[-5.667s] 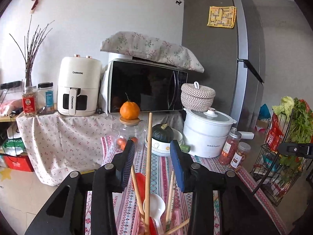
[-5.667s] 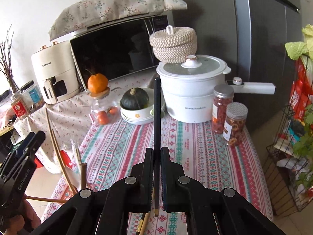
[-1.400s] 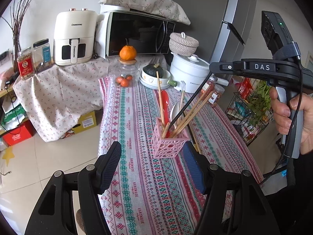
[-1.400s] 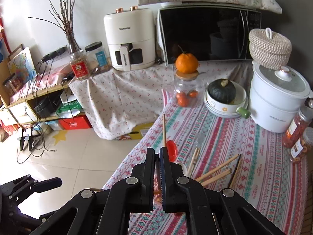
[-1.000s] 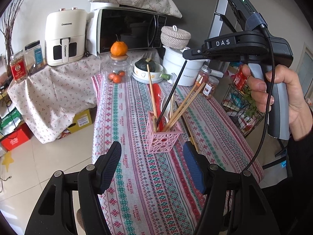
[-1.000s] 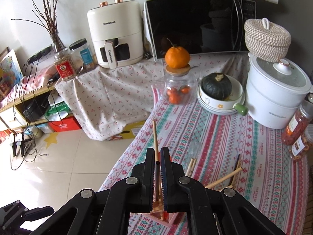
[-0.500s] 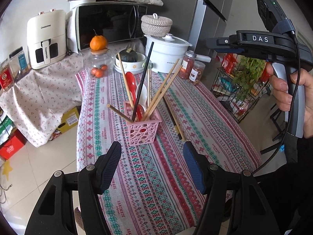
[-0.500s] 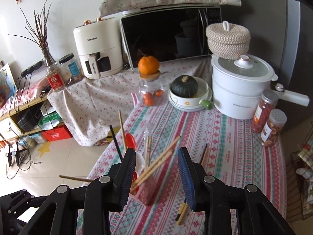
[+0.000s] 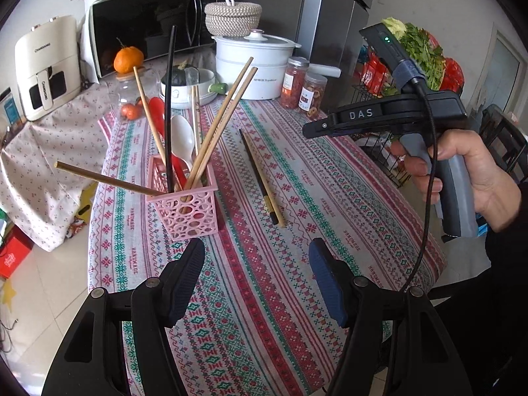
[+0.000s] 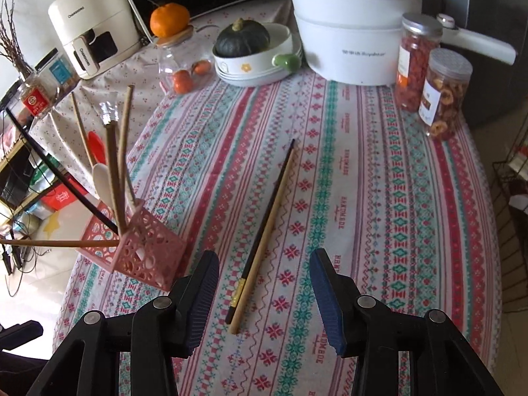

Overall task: Organize utensils
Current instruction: 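Move right tool down onto the last black-and-wooden chopstick pair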

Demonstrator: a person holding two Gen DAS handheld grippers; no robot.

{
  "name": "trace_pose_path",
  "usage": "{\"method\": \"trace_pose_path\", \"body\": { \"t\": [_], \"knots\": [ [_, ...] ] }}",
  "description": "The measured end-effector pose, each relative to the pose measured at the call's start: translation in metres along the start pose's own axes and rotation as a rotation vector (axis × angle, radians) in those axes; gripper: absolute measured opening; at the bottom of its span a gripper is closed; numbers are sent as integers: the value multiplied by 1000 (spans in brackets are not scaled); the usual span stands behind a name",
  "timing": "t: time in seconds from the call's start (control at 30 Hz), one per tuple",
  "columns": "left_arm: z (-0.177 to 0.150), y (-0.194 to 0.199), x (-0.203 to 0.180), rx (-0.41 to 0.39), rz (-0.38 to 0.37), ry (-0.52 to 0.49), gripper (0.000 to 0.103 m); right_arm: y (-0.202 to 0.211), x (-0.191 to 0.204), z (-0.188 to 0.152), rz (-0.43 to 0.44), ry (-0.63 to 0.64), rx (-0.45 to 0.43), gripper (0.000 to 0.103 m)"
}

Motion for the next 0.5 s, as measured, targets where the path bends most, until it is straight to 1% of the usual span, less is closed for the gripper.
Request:
{"method": "trace_pose_path", "body": {
  "t": [0.1, 0.17, 0.27, 0.4, 0.5],
  "knots": [
    [1, -7, 3, -7, -1, 11, 68, -36, -11, 8, 22, -44, 45, 47],
    [1, -10, 3, -9, -10, 17, 68, -60, -14, 11, 31, -59, 83, 35],
    [2, -13, 3, -8, -11, 8, 68, -92, -16, 18, 12, -61, 140, 26],
    [2, -19, 7, 13, 45, -3, 68, -122, -11, 25, -9, -41, 177, 19],
    [1, -22, 11, 32, 27, 21, 68, -139, -12, 27, -42, -39, 204, 12]
  ]
}}
Point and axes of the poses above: each gripper's, at about its wrist camera, not at the fingertips, and y roughly against the way its jaws point, x to its left, z to its top, the point moved 3 cm from there along -y, roughly the way its jaws point, and after that the axes turned 9 degrees about -y, right-handed, at the moved point
